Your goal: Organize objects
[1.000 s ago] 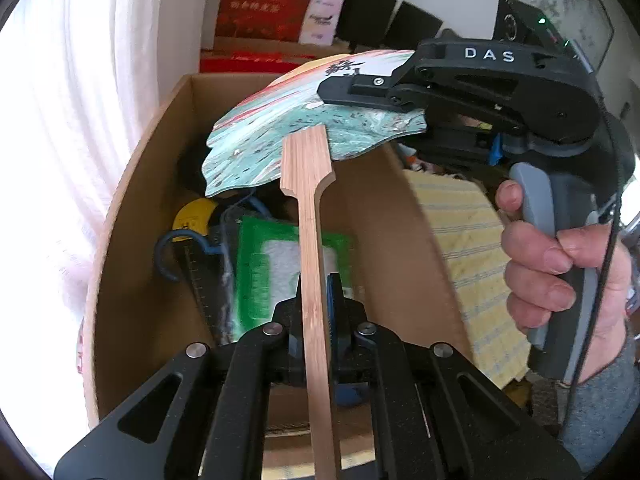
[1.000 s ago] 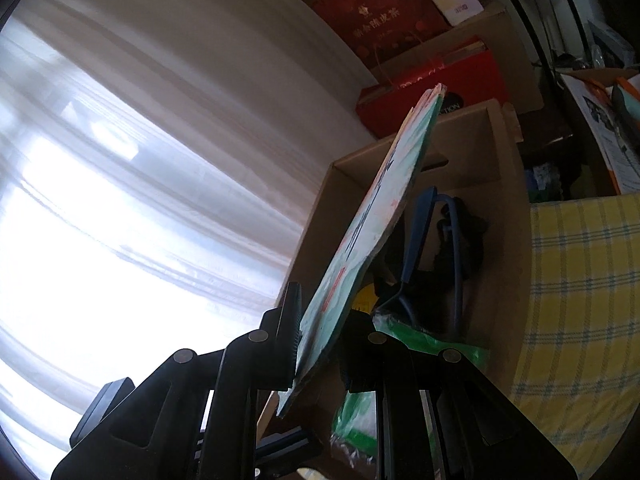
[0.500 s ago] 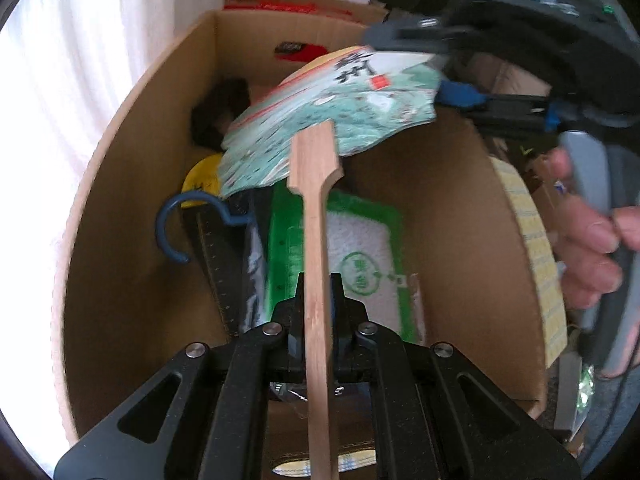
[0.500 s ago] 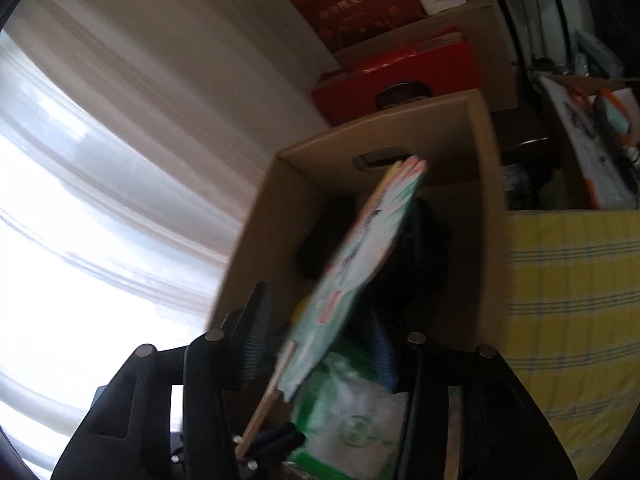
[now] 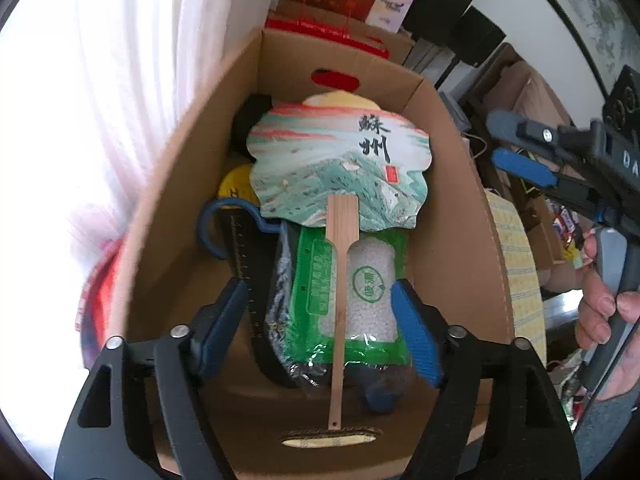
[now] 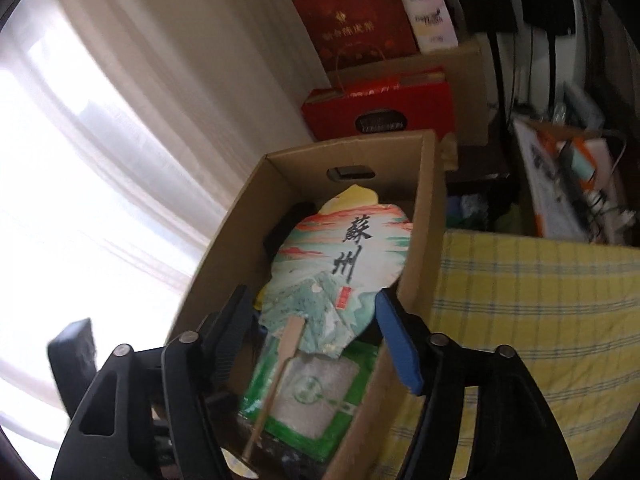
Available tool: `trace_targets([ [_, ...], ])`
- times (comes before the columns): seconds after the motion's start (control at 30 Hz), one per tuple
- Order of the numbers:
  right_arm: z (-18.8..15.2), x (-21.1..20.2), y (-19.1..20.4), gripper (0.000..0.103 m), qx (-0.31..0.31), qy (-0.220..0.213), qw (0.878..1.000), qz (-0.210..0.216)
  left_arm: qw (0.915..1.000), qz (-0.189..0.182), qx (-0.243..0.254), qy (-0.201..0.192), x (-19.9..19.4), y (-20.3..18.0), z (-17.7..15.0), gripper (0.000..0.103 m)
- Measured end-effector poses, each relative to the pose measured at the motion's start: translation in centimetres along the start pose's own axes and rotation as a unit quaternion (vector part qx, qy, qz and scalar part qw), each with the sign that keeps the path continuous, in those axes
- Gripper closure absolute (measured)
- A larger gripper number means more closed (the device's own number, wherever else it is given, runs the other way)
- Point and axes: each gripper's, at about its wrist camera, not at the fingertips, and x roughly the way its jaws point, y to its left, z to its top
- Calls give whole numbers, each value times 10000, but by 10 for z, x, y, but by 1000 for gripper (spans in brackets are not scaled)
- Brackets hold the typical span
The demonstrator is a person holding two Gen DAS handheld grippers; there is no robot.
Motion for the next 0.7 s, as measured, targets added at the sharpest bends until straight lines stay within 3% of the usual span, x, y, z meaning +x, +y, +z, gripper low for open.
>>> trace_targets([
  [0.4, -45, -40, 11, 14, -493, -152, 9933, -1033, 9962, 418, 370, -664, -42, -21, -10, 6],
  [0.57, -66, -56, 18, 1, -691, -286, 9870, -1421, 9933, 587, 473, -876, -55, -30, -19, 4],
  [0.7, -83, -72, 23, 1, -746, -448, 9838, -1565, 9920, 570, 505, -1002, -65, -39, -26, 2],
])
